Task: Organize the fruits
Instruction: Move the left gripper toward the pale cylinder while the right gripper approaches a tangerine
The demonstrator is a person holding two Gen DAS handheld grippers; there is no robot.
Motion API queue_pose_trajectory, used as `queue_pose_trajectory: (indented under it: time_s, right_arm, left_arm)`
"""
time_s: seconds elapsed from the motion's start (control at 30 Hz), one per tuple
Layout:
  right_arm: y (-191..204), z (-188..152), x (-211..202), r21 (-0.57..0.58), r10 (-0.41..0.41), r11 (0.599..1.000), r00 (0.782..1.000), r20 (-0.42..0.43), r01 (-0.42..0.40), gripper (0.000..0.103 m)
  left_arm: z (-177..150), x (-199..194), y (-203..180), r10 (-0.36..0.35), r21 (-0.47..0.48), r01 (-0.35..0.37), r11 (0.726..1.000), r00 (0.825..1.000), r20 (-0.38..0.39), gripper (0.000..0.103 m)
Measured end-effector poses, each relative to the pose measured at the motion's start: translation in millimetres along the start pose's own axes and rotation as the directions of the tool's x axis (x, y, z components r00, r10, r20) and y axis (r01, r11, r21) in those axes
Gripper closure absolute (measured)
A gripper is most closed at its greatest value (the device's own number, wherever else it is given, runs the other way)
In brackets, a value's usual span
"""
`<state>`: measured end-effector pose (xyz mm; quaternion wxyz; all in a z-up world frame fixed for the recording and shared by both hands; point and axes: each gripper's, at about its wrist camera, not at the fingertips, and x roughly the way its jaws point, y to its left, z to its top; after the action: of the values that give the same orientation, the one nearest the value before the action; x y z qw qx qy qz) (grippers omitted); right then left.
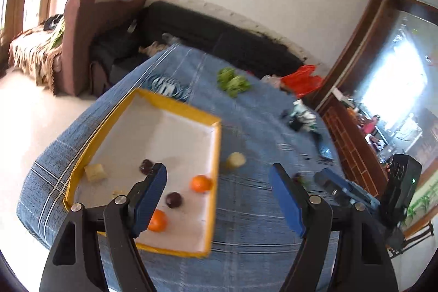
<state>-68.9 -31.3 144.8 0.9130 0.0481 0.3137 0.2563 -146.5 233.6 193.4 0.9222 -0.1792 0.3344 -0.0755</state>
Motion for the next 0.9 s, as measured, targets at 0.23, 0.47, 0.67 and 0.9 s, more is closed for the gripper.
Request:
queue_pose_trajectory:
  time_s: [0.23, 0.47, 0.67, 0.9]
  right_arm:
    - [-45.4, 29.7, -123.2, 0.071, -0.165, 0.986, 0.967, 0.196, 0.154, 0.046]
    - [-62.1, 77.6, -224.8, 0.122, -0.25, 0.968, 0.901, 0.354, 0.221, 0.031]
    - [-78.1, 65.5, -213.8, 0.161, -0.268, 0.961, 0.91, 0.317, 0.227, 0.025]
    - [-123.9, 3.9, -115.1, 0.231, -0.225, 0.952, 0.971, 0.082, 0.201, 0.025]
  left_arm:
    - [16.9, -46.9, -53.8, -0.154, 0.028, 0.154, 0.988, 0.988, -0.001, 0.027]
    - [53.3, -106.1, -82.9, -0.197, 0.016, 0.197, 0.98, 0.965, 0.174, 0.027]
    - [56.3, -101.9, -91.5, -0.168, 0.081, 0.153, 0.985, 0.961, 0.221, 0.018]
    - [30.7, 17.2, -67.7, -0.153, 0.047, 0.155, 0.987, 0.988, -0.027, 0.017]
